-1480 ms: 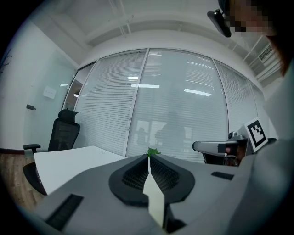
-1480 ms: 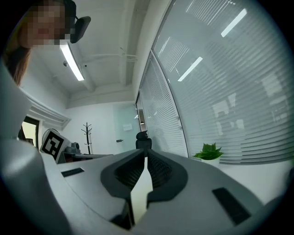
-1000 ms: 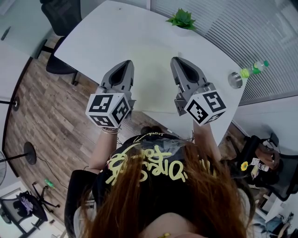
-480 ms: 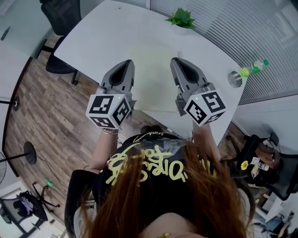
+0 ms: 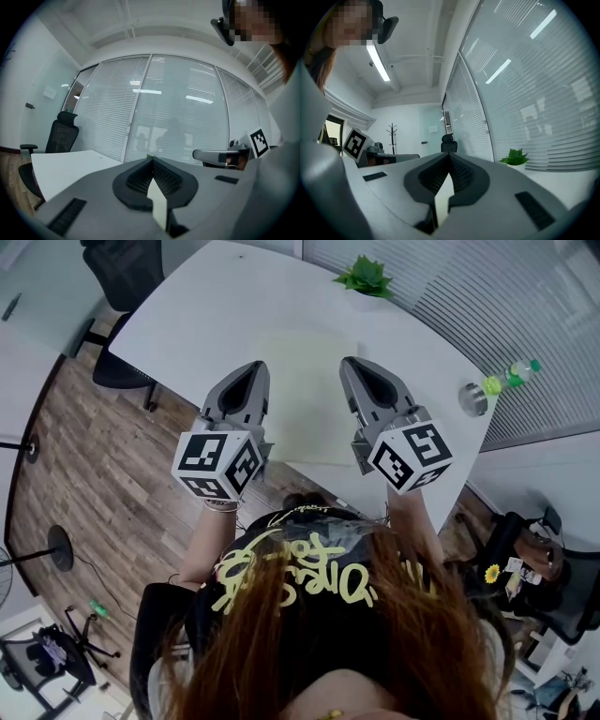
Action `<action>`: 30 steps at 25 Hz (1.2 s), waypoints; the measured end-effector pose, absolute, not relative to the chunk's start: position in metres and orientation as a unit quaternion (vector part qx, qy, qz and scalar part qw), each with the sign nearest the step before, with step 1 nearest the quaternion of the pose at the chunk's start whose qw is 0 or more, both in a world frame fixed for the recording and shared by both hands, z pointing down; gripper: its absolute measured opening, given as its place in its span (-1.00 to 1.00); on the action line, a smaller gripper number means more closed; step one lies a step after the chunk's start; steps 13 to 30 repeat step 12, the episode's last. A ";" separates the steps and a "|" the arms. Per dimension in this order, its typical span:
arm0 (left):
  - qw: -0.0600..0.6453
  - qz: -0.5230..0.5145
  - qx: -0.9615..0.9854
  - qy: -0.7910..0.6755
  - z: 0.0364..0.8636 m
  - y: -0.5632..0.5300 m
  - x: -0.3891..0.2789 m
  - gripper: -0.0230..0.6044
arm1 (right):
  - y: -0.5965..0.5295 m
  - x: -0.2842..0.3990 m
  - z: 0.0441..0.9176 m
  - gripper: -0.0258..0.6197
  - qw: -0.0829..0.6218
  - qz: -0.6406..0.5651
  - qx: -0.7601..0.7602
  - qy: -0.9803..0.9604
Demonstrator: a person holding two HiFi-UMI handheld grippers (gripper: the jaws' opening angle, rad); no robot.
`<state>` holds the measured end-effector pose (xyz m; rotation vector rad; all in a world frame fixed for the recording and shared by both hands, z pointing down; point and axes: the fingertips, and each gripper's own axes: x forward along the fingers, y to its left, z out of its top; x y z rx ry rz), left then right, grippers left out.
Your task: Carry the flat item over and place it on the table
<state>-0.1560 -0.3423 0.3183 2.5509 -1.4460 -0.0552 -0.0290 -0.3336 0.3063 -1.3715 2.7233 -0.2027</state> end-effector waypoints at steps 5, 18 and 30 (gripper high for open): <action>0.103 -0.017 0.865 -0.491 0.318 -0.344 -0.156 -0.94 | -0.335 -0.032 0.307 -0.92 0.042 -0.069 -0.444 0.892; 0.107 -0.016 0.867 -0.487 0.320 -0.347 -0.153 -0.94 | -0.339 -0.033 0.311 -0.91 0.037 -0.074 -0.441 0.894; 0.107 -0.016 0.867 -0.487 0.320 -0.347 -0.153 -0.94 | -0.339 -0.033 0.311 -0.91 0.037 -0.074 -0.441 0.894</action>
